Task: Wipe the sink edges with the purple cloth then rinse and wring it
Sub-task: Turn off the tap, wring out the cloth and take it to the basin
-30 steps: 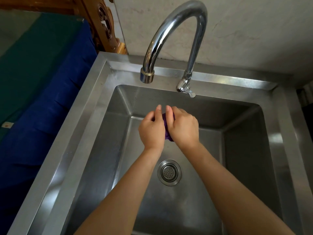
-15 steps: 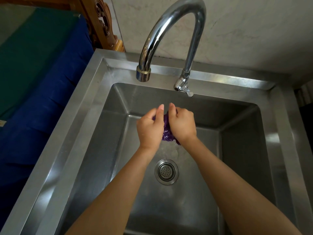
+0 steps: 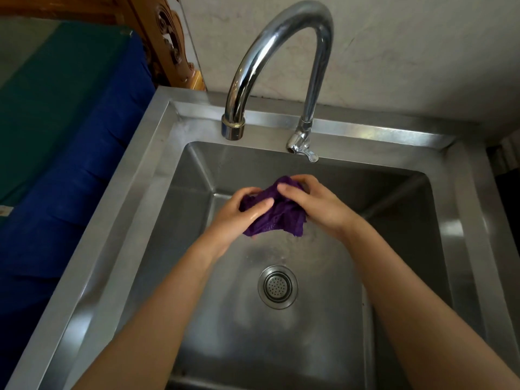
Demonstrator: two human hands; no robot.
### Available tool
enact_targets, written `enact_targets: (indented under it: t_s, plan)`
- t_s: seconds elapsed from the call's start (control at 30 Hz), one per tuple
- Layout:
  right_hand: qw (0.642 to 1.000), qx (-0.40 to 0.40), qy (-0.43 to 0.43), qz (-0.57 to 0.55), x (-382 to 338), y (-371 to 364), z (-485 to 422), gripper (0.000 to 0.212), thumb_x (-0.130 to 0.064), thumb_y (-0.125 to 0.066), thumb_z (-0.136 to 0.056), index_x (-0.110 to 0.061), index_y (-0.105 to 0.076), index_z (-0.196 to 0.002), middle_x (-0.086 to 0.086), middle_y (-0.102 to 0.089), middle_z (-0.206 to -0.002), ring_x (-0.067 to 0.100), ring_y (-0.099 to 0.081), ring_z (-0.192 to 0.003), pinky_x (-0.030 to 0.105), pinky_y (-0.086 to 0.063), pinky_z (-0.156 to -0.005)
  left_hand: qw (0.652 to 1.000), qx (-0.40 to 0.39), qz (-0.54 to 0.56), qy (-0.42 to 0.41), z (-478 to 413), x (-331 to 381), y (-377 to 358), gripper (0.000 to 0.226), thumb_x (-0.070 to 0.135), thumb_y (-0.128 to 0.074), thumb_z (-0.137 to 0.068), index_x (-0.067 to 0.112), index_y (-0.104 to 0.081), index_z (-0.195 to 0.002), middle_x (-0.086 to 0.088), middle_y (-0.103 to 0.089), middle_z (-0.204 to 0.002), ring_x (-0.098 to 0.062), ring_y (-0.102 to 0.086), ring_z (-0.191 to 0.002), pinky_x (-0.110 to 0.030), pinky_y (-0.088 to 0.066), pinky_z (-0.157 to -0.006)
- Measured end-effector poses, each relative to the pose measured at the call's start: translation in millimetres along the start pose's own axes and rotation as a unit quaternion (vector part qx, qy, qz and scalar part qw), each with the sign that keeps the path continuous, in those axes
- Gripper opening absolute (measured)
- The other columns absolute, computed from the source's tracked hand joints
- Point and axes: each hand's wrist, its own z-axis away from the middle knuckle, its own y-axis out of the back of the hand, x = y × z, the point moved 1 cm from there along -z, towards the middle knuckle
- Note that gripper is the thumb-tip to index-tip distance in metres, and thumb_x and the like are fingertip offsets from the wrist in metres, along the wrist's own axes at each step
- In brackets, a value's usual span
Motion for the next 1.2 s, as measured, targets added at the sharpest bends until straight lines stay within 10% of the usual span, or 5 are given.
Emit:
enact_targets:
  t_s: [0.33,0.57,0.87,1.0,1.2]
  plan:
    - [0.943,0.153,0.18,0.234,5.7,-26.0,17.7,0.049,-0.001,-0.066,-0.074,-0.005,-0.052,-0.121,0.01,-0.055,-0.117,0.02,-0.053,-0.106,0.007,-0.03,-0.083,0.995,0.005,0.073,0.065,2.7,2.1,-1.6,0.028,0.038,-0.054,-0.091,0.015,-0.063,-0.103,-0.006,-0.068,-0.097,-0.018,-0.065,-0.086,-0.037,-0.056,-0.079]
    - [0.943,0.154,0.222,0.194,14.9,-36.1,30.4,0.057,0.008,-0.06,-0.075,-0.016,-0.054,-0.126,0.011,-0.042,-0.133,0.023,-0.043,-0.124,0.021,-0.035,-0.105,0.97,0.004,0.224,0.097,3.0,-1.7,3.6,0.035,0.044,-0.043,-0.094,0.017,-0.065,-0.095,-0.003,-0.074,-0.084,-0.021,-0.068,-0.091,-0.044,-0.055,-0.082]
    - [0.94,0.116,0.254,0.195,17.1,-52.1,46.0,0.044,-0.008,-0.047,-0.086,-0.02,-0.053,-0.128,0.008,-0.058,-0.114,0.017,-0.05,-0.108,0.016,-0.037,-0.093,0.947,-0.009,0.306,0.098,6.0,-3.4,-12.1,0.042,0.043,-0.054,-0.087,0.011,-0.058,-0.113,-0.011,-0.068,-0.102,-0.016,-0.068,-0.087,-0.032,-0.059,-0.068]
    - [0.939,0.134,0.232,0.217,20.6,-44.1,31.1,0.054,-0.047,-0.043,-0.085,-0.03,-0.04,-0.136,-0.001,-0.039,-0.145,0.012,-0.029,-0.13,0.026,-0.024,-0.109,0.928,-0.024,0.357,0.101,9.8,-0.8,-14.7,0.025,0.032,-0.049,-0.092,0.013,-0.063,-0.1,-0.004,-0.073,-0.08,-0.013,-0.07,-0.072,-0.029,-0.058,-0.061]
    - [0.954,0.133,0.201,0.177,21.5,-57.0,27.3,0.058,-0.035,-0.053,-0.09,-0.021,-0.031,-0.142,0.002,-0.04,-0.14,0.013,-0.044,-0.123,0.025,-0.036,-0.1,0.969,0.014,0.217,0.117,12.1,8.9,-26.9,0.03,0.051,-0.045,-0.087,0.027,-0.063,-0.083,0.004,-0.068,-0.071,-0.012,-0.061,-0.073,-0.034,-0.052,-0.072]
